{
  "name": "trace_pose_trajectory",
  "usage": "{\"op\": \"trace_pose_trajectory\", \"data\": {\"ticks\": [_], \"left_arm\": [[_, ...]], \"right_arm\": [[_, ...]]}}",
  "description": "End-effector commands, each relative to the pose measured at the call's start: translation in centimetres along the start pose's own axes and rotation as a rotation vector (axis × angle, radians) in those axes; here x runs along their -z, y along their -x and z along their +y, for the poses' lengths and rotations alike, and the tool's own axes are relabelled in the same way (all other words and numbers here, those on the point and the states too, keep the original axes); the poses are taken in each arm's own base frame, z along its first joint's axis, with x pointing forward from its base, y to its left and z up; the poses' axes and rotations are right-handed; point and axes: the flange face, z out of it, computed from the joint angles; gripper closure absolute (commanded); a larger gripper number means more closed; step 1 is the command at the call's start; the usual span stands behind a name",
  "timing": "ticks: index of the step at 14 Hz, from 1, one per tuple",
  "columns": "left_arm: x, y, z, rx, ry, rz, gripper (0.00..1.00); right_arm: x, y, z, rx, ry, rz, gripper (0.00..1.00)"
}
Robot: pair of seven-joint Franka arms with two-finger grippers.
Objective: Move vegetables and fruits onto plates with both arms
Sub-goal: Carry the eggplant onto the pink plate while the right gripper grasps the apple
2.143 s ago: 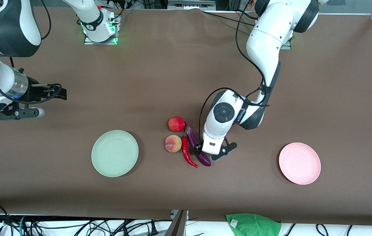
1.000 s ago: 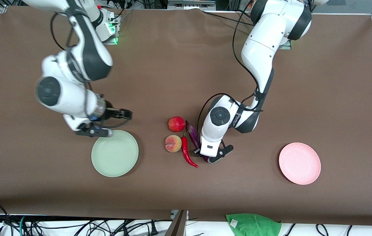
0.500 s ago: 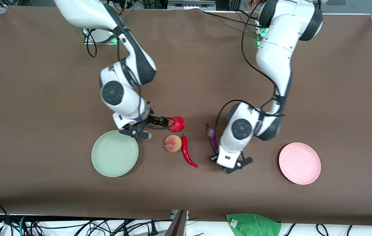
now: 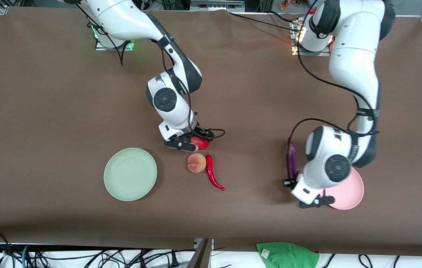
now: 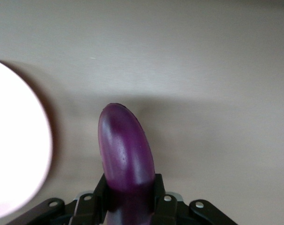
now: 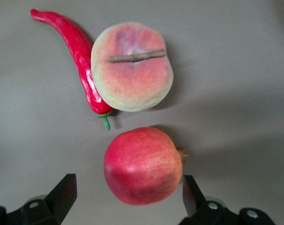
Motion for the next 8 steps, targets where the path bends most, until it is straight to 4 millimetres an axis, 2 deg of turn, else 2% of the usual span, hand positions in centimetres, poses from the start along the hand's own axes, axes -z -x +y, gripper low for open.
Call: {"op": "trace_pose_trajectory", "data": {"ticks": [1, 2, 4, 6, 8], "left_arm": [[0.9, -1.3, -5.5, -0.094, 0.013, -0.021, 0.84], [0.9, -2.0, -8.4, -0.116, 0.022, -0.021, 0.84], [0.7, -2.7, -12.2, -0.174, 0.025, -0.02, 0.83], [-0.3, -2.8, -14.1, -0.207, 0.026, -0.036, 0.83], [-1.5, -2.7, -15.1, -0.206, 0.026, -0.049, 0.76]], "right_arm": [[-0.4, -0.1, -0.3, 0.036, 0.029, 0.045, 0.0], [-0.6, 0.0, -0.3, 0.044, 0.036, 0.049, 0.0], [-1.4, 0.1, -0.3, 0.049, 0.032, 0.058, 0.0], [-2.9, 0.5, -0.1, 0.056, 0.04, 0.058, 0.0], [-3.7, 0.6, -0.1, 0.064, 0.035, 0.071, 0.0]]}}
